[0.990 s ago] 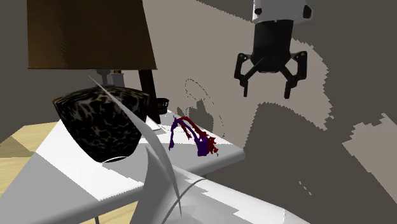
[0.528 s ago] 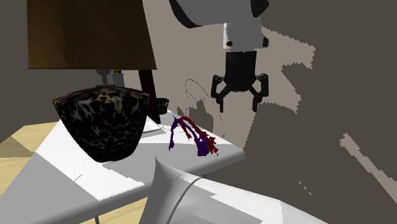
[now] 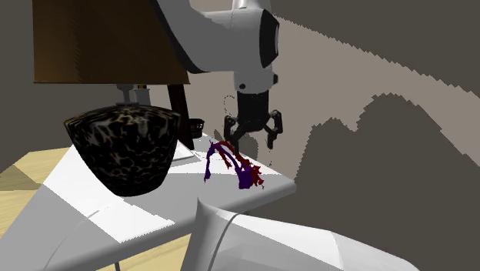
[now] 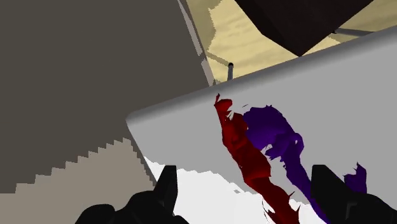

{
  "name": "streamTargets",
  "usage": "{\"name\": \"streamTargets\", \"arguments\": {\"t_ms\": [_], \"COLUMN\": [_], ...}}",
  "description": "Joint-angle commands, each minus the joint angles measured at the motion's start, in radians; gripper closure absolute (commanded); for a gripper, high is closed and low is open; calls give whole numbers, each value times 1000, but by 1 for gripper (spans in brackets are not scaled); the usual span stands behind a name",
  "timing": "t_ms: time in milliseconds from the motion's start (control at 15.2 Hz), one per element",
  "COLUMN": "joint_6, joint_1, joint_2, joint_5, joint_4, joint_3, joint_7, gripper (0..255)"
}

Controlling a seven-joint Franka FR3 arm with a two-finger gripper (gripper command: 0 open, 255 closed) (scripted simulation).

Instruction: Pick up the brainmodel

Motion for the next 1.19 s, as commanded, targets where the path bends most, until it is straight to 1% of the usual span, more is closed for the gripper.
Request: {"name": "streamTargets", "arguments": {"t_ms": [0, 66, 528, 660, 726, 1122], "joint_6": [65, 78, 200, 200, 201, 202], "joint_1": [34, 41, 42, 42, 42, 41], "joint_2": [24, 30, 83, 83, 83, 84], "joint_5": [7, 8, 13, 13, 13, 13], "joint_4": [-23, -28, -98, -98, -98, -97], "joint_3": [21, 26, 38, 38, 39, 39], "joint_7": [-28, -32, -30, -30, -29, -30], "gripper": [0, 0, 0, 0, 255, 255]}}
